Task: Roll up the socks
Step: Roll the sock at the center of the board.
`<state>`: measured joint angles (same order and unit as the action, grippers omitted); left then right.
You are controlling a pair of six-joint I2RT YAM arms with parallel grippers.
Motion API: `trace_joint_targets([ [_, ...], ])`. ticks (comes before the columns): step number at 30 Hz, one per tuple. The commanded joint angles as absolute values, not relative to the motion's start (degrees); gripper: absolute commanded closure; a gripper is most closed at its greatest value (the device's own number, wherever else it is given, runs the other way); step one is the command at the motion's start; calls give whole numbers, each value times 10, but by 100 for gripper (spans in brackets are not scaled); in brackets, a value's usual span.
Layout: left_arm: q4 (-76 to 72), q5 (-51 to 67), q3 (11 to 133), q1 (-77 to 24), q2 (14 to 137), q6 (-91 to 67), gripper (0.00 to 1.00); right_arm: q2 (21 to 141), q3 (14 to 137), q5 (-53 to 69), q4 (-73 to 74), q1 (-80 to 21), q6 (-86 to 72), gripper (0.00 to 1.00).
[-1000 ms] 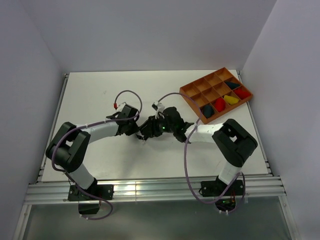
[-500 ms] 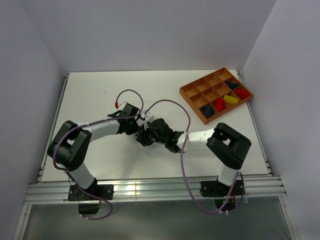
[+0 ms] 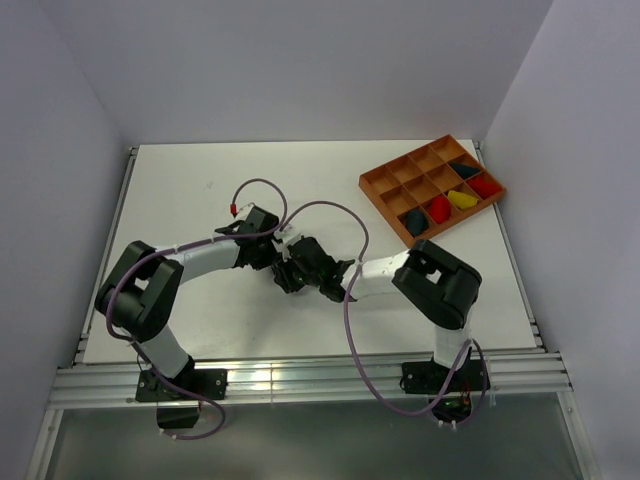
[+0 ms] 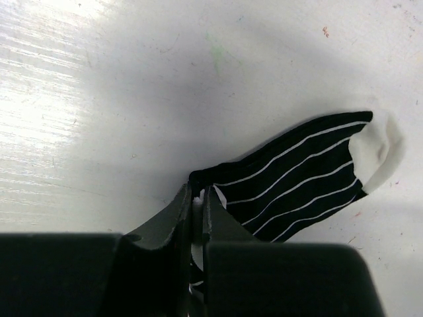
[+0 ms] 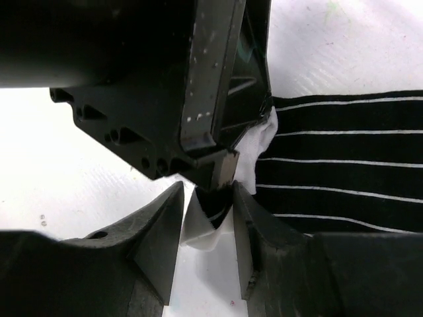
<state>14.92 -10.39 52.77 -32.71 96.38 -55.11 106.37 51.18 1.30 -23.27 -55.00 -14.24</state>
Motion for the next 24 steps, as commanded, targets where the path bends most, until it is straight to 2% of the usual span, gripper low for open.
trace_joint_targets([
  [1,179,-91,533,-334,983,-540,100,1089,541,-12,-216,-557,-127,63],
  [3,174,-86,530,-334,981,-541,100,1090,544,-8,-210,-557,-129,78],
  [4,165,-86,524,-334,977,-543,98,1089,547,-6,-207,-556,-133,89],
  [6,150,-88,512,-334,956,-545,94,1092,551,-4,-191,-549,-140,100],
  [9,124,-97,481,-334,918,-554,82,1088,552,108,-184,-518,-181,100],
  [15,82,-116,443,-333,852,-572,66,1117,552,332,-227,-443,-285,100],
  [16,73,-119,429,-332,844,-575,59,1134,551,360,-242,-425,-303,100],
  [19,39,-118,400,-330,811,-581,47,1171,545,443,-307,-399,-370,100],
  [21,18,-117,380,-327,789,-584,43,1196,540,488,-360,-389,-426,100],
  [24,5,-111,362,-327,769,-584,42,1229,527,533,-461,-369,-521,100],
])
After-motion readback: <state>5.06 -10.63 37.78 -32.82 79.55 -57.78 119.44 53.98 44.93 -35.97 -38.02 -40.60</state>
